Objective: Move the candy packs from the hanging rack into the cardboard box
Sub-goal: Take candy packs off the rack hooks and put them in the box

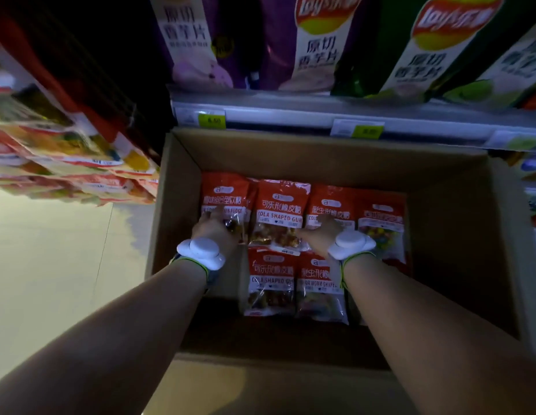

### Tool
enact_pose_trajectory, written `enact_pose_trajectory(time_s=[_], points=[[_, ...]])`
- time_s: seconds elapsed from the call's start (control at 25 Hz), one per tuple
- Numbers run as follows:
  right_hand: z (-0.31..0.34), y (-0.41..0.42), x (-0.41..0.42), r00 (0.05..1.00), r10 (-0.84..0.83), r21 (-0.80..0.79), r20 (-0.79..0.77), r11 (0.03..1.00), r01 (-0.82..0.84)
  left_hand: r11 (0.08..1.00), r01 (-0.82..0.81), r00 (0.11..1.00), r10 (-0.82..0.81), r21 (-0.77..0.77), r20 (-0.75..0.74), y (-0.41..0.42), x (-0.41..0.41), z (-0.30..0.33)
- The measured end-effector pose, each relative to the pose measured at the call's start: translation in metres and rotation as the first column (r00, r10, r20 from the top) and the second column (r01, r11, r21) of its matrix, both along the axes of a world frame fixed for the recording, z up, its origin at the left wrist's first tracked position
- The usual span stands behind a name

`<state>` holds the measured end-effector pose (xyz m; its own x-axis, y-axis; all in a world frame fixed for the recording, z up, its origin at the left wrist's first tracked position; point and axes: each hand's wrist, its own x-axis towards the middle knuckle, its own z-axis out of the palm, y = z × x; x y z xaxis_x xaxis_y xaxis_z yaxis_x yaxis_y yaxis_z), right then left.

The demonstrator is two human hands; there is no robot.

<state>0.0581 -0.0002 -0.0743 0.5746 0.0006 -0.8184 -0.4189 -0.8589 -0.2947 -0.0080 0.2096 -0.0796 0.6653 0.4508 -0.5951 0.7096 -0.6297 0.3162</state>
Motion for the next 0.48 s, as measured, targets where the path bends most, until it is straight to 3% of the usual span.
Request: enact_pose_trajectory(time_s=[0.32, 0.48], points=[[-0.052, 0.014, 0.004, 0.968, -0.251, 0.187, 0.012, 0.952, 0.244, 0.998, -0.062, 0.989, 0.061, 0.0, -0.134, 0.001, 0.006, -0.039], [-0.087, 0.014, 0.004, 0.978, -0.21, 0.217, 0.012, 0.955, 0.203, 0.995, -0.103, 0.992, 0.103, -0.004, -0.071, -0.003, 0.006, -0.053]])
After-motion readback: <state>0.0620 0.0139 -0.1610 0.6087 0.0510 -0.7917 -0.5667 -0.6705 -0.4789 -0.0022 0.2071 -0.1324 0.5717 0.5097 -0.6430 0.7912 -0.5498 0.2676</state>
